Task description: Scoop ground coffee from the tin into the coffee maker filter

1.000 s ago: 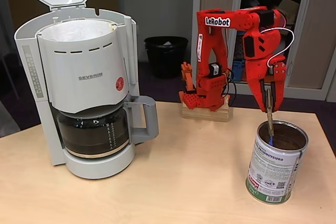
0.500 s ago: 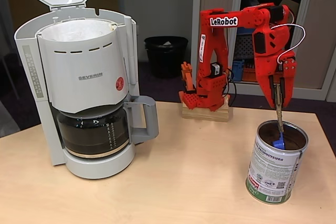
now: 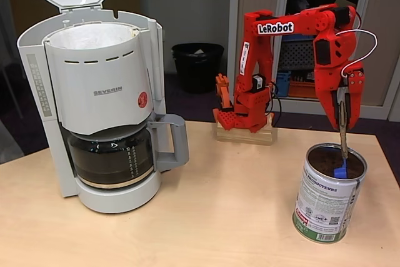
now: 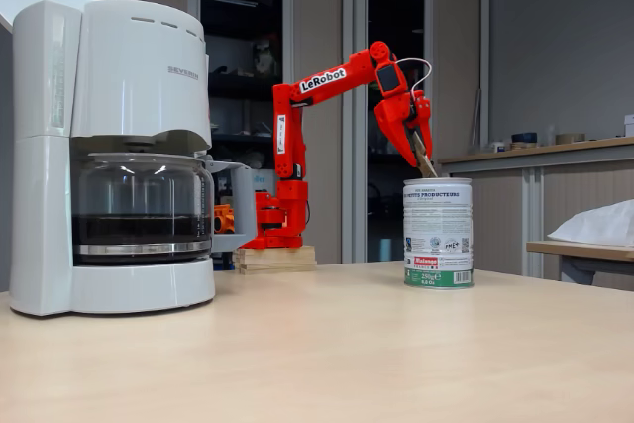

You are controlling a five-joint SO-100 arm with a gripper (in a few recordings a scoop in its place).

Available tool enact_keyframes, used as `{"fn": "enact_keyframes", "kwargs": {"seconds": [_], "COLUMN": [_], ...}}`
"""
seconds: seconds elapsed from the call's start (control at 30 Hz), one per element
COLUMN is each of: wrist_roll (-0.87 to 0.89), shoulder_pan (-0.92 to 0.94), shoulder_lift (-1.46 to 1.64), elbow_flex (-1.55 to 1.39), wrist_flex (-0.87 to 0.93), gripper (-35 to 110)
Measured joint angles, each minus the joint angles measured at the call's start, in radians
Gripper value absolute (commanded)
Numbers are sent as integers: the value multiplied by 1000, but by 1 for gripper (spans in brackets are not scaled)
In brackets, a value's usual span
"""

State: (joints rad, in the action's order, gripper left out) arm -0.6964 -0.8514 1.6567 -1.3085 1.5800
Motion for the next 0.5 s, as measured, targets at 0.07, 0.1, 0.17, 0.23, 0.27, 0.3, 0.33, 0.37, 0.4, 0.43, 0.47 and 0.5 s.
{"fn": "enact_keyframes", "kwargs": {"seconds": [0.07,0.1,0.17,0.23,0.27,0.3,0.33,0.37,0.4,0.43,0.47,0.5], "wrist_roll": [31,49,83,115,123,138,155,172,189,204,213,227], "shoulder_pan": [-3,-5,-18,-29,-34,-40,-49,-54,-58,-58,-58,-58], "shoulder_lift": [-5,-12,-31,-49,-54,-66,-72,-75,-75,-75,-75,-75], "elbow_flex": [5,5,21,46,55,67,81,83,84,84,84,84], "wrist_flex": [-12,-21,-28,-28,-28,-28,-28,-35,-40,-43,-52,-55], "gripper": [0,0,0,0,0,0,0,0,0,0,0,0]}}
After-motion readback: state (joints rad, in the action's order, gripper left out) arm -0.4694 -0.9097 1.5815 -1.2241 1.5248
